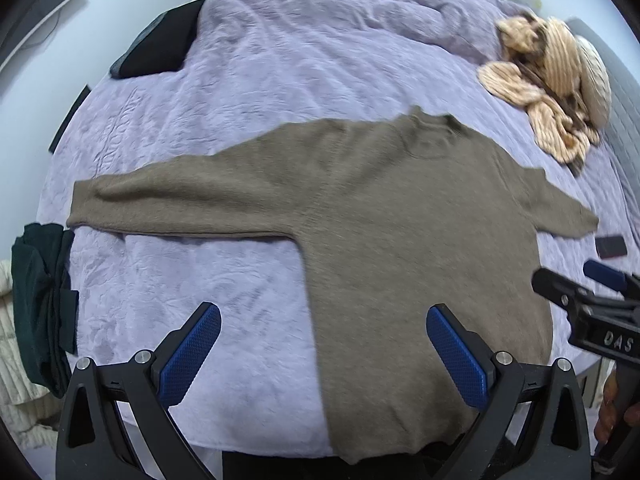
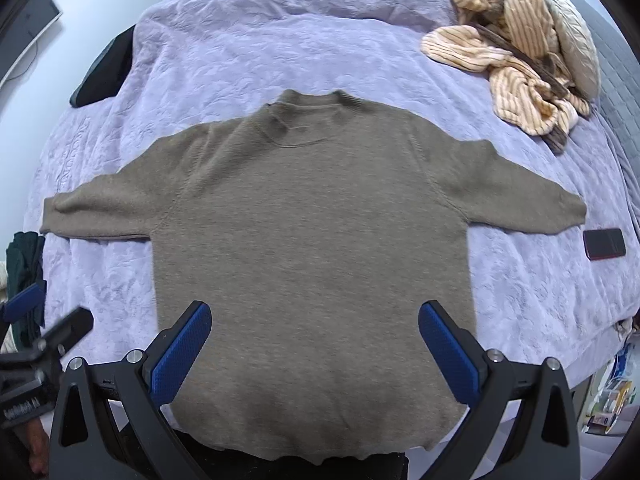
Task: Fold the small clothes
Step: 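Grasp the brown sweater's sleeve cuff with the left gripper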
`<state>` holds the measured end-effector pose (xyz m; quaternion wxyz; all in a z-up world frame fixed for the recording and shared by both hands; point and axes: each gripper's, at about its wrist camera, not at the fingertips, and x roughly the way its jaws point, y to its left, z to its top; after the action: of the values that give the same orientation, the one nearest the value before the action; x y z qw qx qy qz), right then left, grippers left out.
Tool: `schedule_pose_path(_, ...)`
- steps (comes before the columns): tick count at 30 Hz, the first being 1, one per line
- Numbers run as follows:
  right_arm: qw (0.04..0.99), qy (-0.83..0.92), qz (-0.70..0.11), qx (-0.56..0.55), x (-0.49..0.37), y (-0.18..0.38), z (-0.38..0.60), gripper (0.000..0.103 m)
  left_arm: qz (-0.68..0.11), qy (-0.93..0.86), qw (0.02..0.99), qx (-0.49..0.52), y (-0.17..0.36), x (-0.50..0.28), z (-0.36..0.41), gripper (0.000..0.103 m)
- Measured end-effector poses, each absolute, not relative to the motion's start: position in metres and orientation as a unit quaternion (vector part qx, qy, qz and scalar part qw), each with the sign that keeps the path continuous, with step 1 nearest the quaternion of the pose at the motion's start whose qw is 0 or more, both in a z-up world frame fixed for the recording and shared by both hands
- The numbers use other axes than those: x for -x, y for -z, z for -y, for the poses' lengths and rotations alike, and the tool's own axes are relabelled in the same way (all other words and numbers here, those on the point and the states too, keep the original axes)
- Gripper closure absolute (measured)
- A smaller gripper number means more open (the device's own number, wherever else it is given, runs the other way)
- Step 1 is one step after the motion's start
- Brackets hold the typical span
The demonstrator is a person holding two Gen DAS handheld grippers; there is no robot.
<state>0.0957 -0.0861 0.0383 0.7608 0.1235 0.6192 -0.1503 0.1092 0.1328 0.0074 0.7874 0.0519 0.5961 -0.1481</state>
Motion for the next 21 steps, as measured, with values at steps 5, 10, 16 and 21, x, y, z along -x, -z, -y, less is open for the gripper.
schedule_pose_path(5, 0.764, 0.118, -0.625, -0.106, -0.129, -0.029, 0.044, 0.0, -0.589, 0.091, 0.803, 0.031, 0.016, -0.167, -0.221, 0.0)
schedule_pose_path(10, 0.769, 0.071, -0.631, -0.078, -0.165, -0.013, -0.001, 0.0, -0.559, 0.029, 0.82, 0.12, 0.058, -0.215, -0.322, 0.0)
schedule_pose_path(16, 0.762, 0.029, -0.643, -0.077, -0.193, 0.016, -0.043, 0.0, -0.555, 0.056, 0.768, 0.315, 0.136, -0.245, -0.41, 0.0)
schedule_pose_path(21, 0.748, 0.013, -0.66, -0.071, -0.205, 0.041, -0.066, 0.0, -0.552, 0.091, 0.746, 0.36, 0.175, -0.261, -0.41, 0.0)
